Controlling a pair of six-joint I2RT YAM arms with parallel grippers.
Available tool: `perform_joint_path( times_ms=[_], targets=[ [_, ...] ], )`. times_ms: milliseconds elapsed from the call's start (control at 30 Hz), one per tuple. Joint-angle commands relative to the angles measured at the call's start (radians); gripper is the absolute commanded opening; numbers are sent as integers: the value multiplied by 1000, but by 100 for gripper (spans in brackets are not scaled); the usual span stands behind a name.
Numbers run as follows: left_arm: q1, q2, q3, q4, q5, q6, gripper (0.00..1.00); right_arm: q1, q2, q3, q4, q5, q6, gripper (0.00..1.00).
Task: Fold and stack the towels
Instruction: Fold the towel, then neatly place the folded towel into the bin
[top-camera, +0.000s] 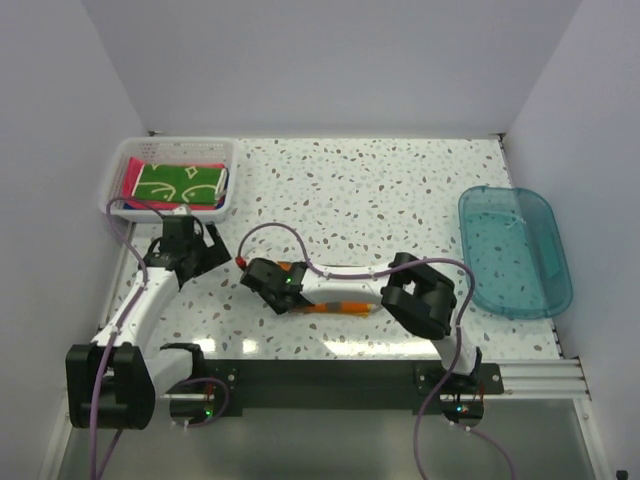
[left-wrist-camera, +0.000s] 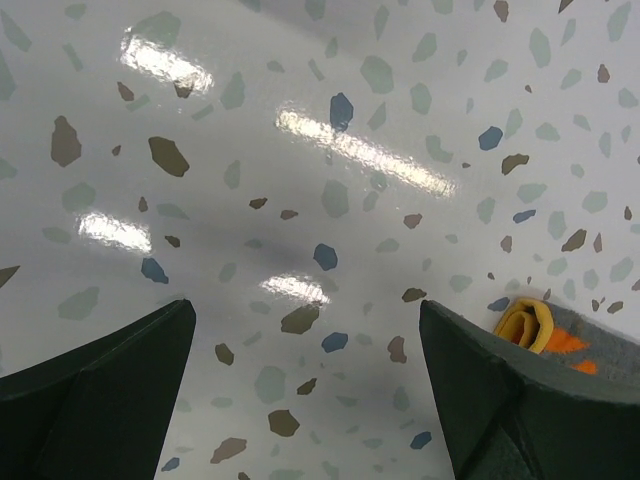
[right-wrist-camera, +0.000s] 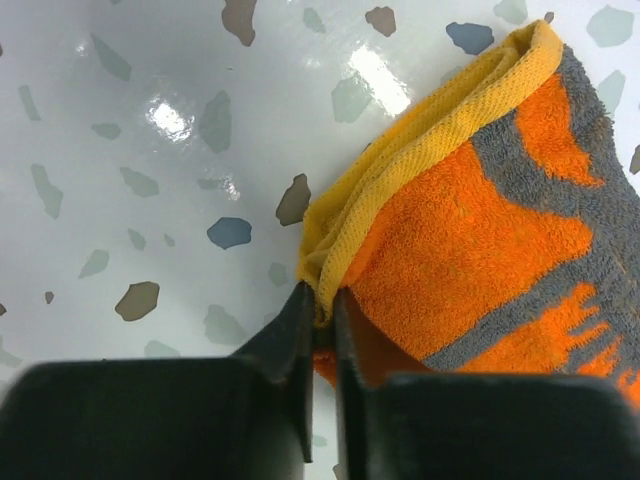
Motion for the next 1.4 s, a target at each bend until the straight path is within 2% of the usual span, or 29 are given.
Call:
perform_joint_path(
  times_ms=[0,167,333,533,700,900,1200,1367],
  targets=[
    [10,25,-17,54,62,20,100,-4,-36,-101,21,-6,9,0],
    [9,44,-53,88,252,-20,100,-50,-182,-239,259,-187,22,0],
    [-22,30,-101,157,390,-139,100,-74,-262,-321,348,-230,38,0],
    [-186,34,-133,248,378,-283,100,-87,-327,-396,443,-252,51,0],
    [-222,68,-187,346,404,-360,100,-93,-348,-439,503,-278,58,0],
    [-264,109,-208,390,435,-406,100,-98,-356,-451,520,-279,58,0],
    [-390,200,-231,481,373,-462,100,-103,-371,-472,560,-289,73,0],
    [-413,225,-264,535,318,-497,91,-104,-390,-486,575,-289,73,0]
  ],
)
